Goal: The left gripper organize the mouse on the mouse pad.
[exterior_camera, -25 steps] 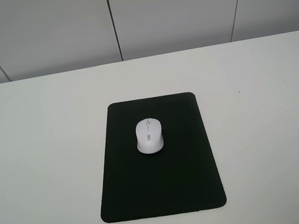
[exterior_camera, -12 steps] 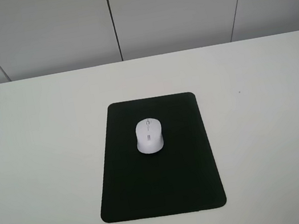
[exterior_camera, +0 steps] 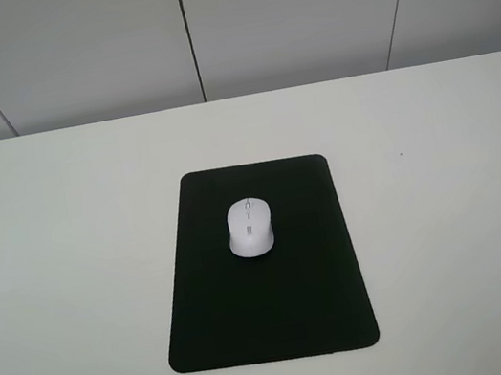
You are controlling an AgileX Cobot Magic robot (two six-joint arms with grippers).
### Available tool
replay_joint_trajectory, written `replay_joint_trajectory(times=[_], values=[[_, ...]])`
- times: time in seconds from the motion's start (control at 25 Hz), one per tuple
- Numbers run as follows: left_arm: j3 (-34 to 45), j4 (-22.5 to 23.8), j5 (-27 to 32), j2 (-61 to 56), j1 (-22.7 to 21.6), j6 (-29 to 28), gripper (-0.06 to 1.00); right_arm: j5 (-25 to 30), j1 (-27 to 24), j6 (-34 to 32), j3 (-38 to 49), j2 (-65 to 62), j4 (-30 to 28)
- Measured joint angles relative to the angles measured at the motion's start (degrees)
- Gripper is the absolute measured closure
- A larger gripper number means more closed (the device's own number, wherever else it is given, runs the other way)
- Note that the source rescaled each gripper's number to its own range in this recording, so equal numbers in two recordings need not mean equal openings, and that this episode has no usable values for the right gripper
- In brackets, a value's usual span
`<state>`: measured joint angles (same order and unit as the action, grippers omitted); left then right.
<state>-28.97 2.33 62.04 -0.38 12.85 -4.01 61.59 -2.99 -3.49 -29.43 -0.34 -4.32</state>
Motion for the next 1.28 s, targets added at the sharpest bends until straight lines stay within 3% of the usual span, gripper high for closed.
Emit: replay_joint_trajectory(times=[0.2, 0.56, 0.92, 1.28], values=[[0.0, -0.1, 0.0, 0.0, -0.6, 0.1, -0.06, 0.0, 0.0, 0.0, 0.0, 0.0, 0.0], [0.0, -0.1, 0.0, 0.0, -8.1, 0.1, -0.06, 0.0, 0.0, 0.0, 0.0, 0.0, 0.0], [0.0, -0.1, 0.0, 0.0, -12.7, 0.1, -0.06, 0.0, 0.0, 0.0, 0.0, 0.0, 0.0], [0.0, -0.1, 0.0, 0.0, -12.8, 0.1, -0.06, 0.0, 0.0, 0.0, 0.0, 0.0, 0.0]])
